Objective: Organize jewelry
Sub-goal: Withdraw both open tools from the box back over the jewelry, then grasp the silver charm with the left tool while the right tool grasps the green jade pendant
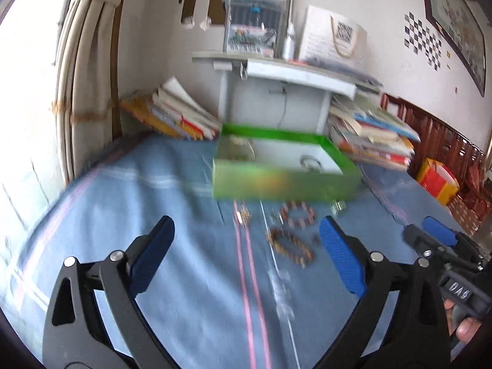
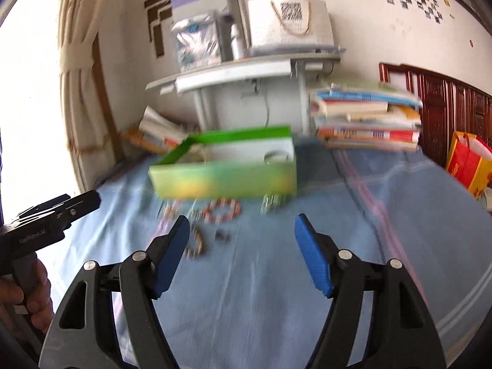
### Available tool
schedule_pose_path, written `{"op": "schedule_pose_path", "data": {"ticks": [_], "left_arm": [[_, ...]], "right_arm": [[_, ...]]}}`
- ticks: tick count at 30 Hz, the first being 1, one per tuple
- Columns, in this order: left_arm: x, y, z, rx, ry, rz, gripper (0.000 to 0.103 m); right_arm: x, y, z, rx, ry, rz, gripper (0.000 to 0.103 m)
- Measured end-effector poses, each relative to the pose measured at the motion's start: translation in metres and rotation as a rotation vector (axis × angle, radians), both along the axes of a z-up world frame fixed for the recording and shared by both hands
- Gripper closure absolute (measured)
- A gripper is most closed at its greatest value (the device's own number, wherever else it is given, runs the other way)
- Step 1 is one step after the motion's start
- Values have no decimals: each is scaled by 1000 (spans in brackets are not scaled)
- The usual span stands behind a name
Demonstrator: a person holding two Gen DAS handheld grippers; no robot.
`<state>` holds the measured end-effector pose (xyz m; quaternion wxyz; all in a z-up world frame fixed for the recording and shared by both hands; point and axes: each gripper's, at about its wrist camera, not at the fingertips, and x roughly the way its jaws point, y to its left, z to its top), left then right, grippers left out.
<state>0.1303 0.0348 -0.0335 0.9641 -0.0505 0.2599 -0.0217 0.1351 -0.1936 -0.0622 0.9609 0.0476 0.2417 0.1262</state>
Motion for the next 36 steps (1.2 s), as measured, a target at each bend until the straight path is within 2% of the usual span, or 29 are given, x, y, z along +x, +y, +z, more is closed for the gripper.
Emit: {"op": "schedule_pose_path", "data": {"ticks": [4, 7, 10, 23, 30, 33, 36], "left_arm": [[-24, -15, -26, 23, 48, -29, 9], [-38, -18, -33, 13, 59, -50, 9], [-46, -21, -34, 34, 52, -54, 9], [-49, -21, -27, 22, 47, -64, 9], [-25, -15, -29, 32, 71, -58, 15], [3, -10, -26, 51, 80, -49, 16], [33, -5, -25, 49, 110, -52, 23]], "right_arm": [[-20, 7, -17, -19, 31, 14, 33], [-33, 6, -22, -9, 31, 13, 33], [-42, 6, -24, -5, 33, 16, 33], [-48, 4, -21, 2, 23, 8, 33], [-39, 1, -28, 27, 59, 13, 33], [-33, 0, -30, 26, 67, 8, 33], [-28, -1, -33, 23, 75, 5, 33]]}}
